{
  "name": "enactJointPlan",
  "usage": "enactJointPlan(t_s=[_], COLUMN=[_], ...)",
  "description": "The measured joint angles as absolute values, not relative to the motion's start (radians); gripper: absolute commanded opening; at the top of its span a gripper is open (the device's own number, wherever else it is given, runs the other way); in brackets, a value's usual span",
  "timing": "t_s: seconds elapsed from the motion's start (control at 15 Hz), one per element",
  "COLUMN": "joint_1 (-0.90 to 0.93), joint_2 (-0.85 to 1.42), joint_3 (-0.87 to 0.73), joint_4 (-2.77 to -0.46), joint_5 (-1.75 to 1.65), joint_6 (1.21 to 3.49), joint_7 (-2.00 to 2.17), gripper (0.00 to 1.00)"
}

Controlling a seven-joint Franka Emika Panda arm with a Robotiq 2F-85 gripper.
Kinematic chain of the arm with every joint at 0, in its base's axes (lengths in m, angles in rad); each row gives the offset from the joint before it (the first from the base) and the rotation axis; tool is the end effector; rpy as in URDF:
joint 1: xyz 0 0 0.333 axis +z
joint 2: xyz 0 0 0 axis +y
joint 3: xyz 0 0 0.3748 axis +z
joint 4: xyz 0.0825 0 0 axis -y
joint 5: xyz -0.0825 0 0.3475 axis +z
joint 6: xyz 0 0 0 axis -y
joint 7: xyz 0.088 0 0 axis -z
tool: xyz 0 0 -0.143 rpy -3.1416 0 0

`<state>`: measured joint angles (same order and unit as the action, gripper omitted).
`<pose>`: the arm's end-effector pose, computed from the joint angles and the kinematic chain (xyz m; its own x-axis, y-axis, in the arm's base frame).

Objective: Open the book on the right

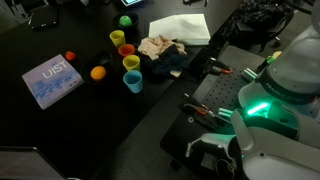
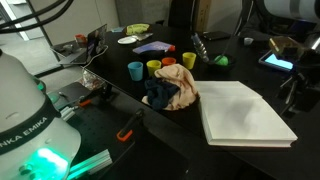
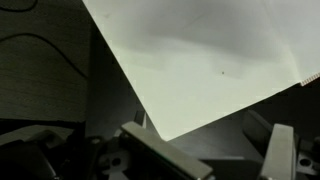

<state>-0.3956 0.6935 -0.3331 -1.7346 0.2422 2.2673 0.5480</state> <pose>0.5178 -0.4113 0.2235 0.1818 -0.9808 -0.0707 -0.9775 -0.1880 0.0954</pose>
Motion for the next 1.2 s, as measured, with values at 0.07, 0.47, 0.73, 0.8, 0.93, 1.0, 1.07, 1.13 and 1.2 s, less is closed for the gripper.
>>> enactJointPlan(t_s=[0.07,0.47,0.73,0.8,0.93,1.0,1.07,1.13,1.2], joint_1=[-0.416,-0.537,-0.603,-0.616,-0.638,-0.647,-0.656,-0.666,-0.676], joint_2=[0.694,0.712,0.743,0.748,0.754,0.758,0.761,0.764,0.768], joint_3=[-0.332,-0.275,-0.227,-0.219,-0.209,-0.206,-0.203,-0.199,-0.192], joint_4=[-1.717,-1.686,-1.687,-1.688,-1.691,-1.693,-1.696,-1.698,-1.699], joint_5=[0.253,0.383,0.445,0.447,0.448,0.448,0.448,0.449,0.451], joint_6=[2.226,2.167,2.164,2.160,2.148,2.147,2.145,2.137,2.126], joint_7=[0.534,0.315,0.155,0.123,0.069,0.046,0.027,0.011,-0.006], gripper=[1.00,1.00,1.00,1.00,1.00,1.00,1.00,1.00,1.00])
